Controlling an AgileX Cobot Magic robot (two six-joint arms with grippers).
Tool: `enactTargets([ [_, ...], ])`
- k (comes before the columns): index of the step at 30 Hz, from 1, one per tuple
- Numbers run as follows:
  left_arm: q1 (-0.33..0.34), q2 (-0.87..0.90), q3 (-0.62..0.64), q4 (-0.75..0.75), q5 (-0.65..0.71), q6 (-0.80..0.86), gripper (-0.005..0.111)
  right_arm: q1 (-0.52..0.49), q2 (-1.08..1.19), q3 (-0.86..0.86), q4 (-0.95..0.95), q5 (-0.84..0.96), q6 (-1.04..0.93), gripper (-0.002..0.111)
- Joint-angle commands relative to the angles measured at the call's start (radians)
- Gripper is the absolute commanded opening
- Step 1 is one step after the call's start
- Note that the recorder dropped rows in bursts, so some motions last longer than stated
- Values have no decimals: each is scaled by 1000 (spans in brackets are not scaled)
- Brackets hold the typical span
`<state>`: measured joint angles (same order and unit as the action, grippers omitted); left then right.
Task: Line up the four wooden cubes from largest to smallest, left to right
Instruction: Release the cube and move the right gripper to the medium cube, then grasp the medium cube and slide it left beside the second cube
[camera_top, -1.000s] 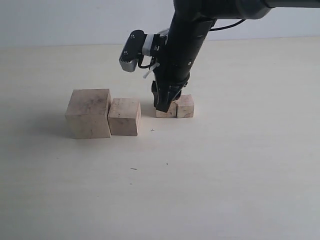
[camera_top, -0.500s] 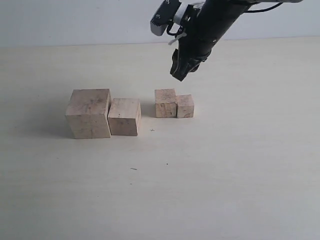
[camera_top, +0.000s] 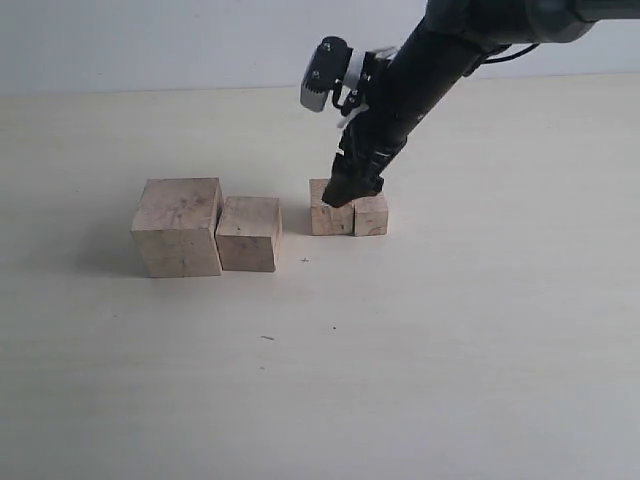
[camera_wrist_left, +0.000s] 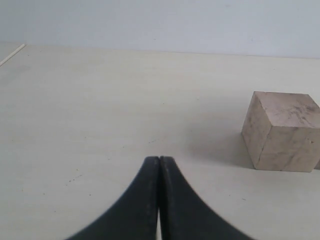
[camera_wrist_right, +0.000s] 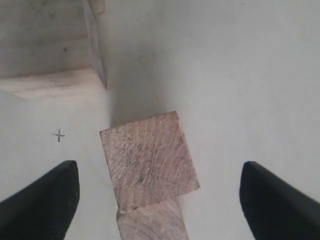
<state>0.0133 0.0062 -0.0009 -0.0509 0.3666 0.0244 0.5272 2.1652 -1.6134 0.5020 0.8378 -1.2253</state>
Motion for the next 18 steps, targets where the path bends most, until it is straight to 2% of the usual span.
enactTargets([
  [1, -6, -6, 1, -8, -14, 1, 0, -4, 43, 2, 34, -27, -126, 83],
  [7, -6, -6, 1, -8, -14, 1, 0, -4, 96, 2, 89, -65, -193, 82],
  [10, -6, -6, 1, -8, -14, 1, 0, -4, 118, 2, 109, -63, -195, 76],
  [12, -6, -6, 1, -8, -14, 1, 0, -4, 118, 2, 109, -50, -195, 59],
  [17, -6, -6, 1, -8, -14, 1, 0, -4, 94, 2, 130, 26, -195, 5],
  [18, -6, -6, 1, -8, -14, 1, 0, -4, 92, 2, 141, 40, -191, 0],
])
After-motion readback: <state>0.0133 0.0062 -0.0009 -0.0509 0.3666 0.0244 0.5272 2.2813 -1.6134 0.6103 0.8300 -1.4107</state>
